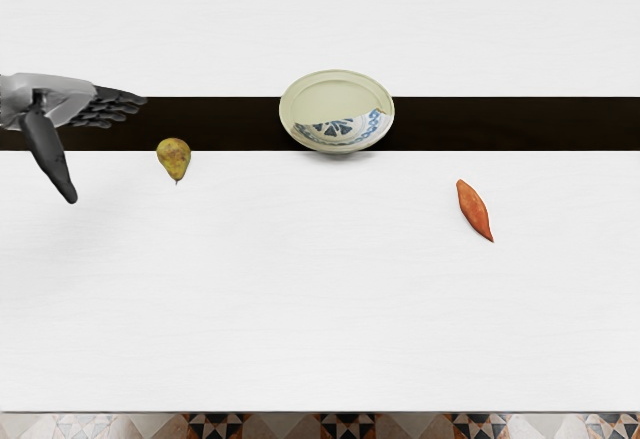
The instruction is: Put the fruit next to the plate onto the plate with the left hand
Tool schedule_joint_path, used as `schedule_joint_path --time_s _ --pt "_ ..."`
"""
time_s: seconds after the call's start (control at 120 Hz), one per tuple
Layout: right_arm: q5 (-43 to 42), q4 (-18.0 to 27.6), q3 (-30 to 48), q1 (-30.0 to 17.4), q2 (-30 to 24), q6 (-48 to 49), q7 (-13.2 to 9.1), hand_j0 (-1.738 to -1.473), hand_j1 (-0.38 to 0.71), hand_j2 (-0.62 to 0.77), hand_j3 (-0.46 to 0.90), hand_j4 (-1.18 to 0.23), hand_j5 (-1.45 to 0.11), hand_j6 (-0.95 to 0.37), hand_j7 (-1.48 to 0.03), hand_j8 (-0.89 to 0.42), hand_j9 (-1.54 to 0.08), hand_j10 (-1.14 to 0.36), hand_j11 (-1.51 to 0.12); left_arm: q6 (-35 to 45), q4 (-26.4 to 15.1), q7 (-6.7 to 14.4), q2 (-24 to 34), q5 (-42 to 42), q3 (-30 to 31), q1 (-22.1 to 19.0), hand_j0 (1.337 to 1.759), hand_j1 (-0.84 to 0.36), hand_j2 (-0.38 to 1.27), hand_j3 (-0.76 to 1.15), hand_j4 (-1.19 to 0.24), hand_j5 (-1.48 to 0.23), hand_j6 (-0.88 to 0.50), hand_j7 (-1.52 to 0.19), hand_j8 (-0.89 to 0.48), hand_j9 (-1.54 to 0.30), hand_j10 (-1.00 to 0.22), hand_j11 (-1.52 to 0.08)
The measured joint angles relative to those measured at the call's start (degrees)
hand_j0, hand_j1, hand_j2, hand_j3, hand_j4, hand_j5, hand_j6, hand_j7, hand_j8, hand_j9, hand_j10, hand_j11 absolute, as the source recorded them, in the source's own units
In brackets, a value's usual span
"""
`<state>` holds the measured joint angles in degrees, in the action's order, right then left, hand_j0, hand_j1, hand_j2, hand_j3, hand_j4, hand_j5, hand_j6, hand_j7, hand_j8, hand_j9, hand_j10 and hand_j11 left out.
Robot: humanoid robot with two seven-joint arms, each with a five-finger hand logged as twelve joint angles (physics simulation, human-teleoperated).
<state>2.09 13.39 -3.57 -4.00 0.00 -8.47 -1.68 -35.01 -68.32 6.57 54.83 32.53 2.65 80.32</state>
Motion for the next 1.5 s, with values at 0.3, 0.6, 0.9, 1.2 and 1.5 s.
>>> schedule_joint_path --time_s 0.3,0.6,0.9,1.2,1.5 --pt "0.0 -0.4 0.1 0.3 0.0 -0.1 -0.2 -1.658 -0.31 -0.01 0.00 -0.03 -0.04 -0.03 -0.04 -0.03 -0.04 -0.03 -0.04 0.0 5.1 7.1 -13.9 5.2 -0.1 4.0 1.658 0.35 0.00 0.00 0.00 0.00 -0.01 0.00 0.00 0.00 0.00 0.00" --pt "0.0 -0.5 0.1 0.3 0.0 -0.1 -0.2 -1.658 -0.31 -0.01 0.00 -0.03 -0.04 -0.03 -0.04 -0.03 -0.04 -0.03 -0.04 9.7 5.6 15.2 -21.6 30.8 0.7 2.7 1.658 0.35 0.00 0.00 0.00 0.00 0.00 0.00 0.00 0.00 0.00 0.00" --pt "0.0 -0.5 0.0 0.2 0.0 -0.1 -0.2 -1.658 -0.31 -0.01 0.00 -0.03 -0.04 -0.03 -0.04 -0.03 -0.04 -0.03 -0.04 16.0 5.7 17.5 -28.0 37.4 3.0 0.6 1.658 0.35 0.00 0.00 0.00 0.00 0.00 0.00 0.00 0.00 0.00 0.00" --pt "0.0 -0.5 0.0 0.1 0.0 -0.1 -0.2 -1.658 -0.31 -0.01 0.00 -0.03 -0.04 -0.03 -0.04 -0.03 -0.04 -0.03 -0.04 23.1 7.2 17.5 -30.5 38.8 7.6 -1.7 1.658 0.26 0.02 0.00 -0.08 -0.10 -0.08 -0.10 -0.08 -0.10 -0.08 -0.10" --pt "0.0 -0.5 0.0 0.1 0.0 -0.1 -0.2 -1.658 -0.31 -0.01 0.00 -0.03 -0.04 -0.03 -0.04 -0.03 -0.04 -0.03 -0.04 25.4 8.1 17.4 -30.9 38.5 8.0 -2.8 1.658 0.12 0.04 0.00 -0.19 -0.24 -0.19 -0.24 -0.19 -0.24 -0.19 -0.24"
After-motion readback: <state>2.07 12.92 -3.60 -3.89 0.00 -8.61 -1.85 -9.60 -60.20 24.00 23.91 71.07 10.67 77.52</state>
